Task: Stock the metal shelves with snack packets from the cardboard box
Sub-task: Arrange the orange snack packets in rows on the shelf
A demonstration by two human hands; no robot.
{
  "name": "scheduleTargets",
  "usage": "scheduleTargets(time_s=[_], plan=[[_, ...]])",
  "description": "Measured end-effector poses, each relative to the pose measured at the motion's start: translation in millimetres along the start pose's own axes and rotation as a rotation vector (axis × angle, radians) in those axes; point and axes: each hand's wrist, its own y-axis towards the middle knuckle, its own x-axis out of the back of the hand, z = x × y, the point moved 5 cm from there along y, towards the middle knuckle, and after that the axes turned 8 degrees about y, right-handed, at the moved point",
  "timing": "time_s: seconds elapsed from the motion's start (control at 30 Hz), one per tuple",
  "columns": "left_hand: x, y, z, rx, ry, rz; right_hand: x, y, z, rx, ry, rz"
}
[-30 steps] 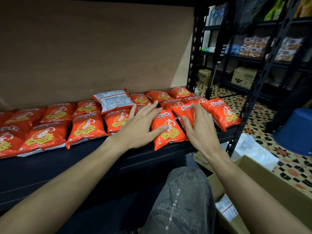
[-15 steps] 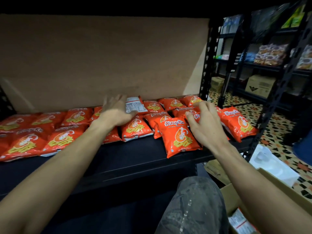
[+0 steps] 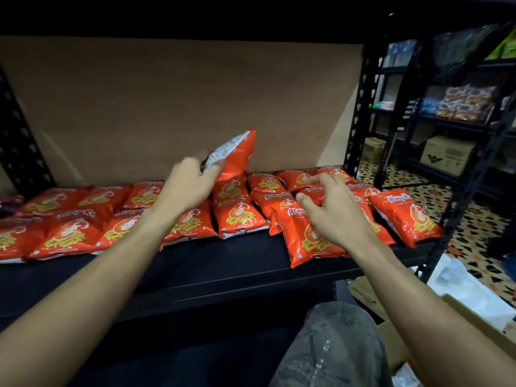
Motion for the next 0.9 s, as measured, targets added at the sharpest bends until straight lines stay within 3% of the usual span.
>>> scheduleTargets(time_s=[0.13, 0.23, 0.33, 0.43, 0.6, 0.73, 0.9], plan=[[-6, -26, -4, 0.200, -0.810, 0.210, -10, 3, 21, 0.032, 0.208, 0.071], [-15, -45, -5, 0.241, -0.970, 0.433, -18, 2, 31, -0.009, 0.489, 0.161], [-21, -60, 0, 0.233, -0.973, 0.572, -21, -1, 36, -0.024, 0.602, 0.185], [-25, -62, 10, 0.213, -0.877, 0.593, -18, -1, 35, -0.032, 0.652, 0.154], [-13, -61, 6, 0.050, -0.659, 0.326, -26, -1, 39, -0.037, 0.633, 0.162], [-22, -65, 19, 0.093, -0.567, 0.222, -29, -3, 28, -0.049, 0.574, 0.079], [-41, -75, 35, 0.128, -0.462, 0.135, -11, -15, 12, 0.013, 0.259, -0.077]])
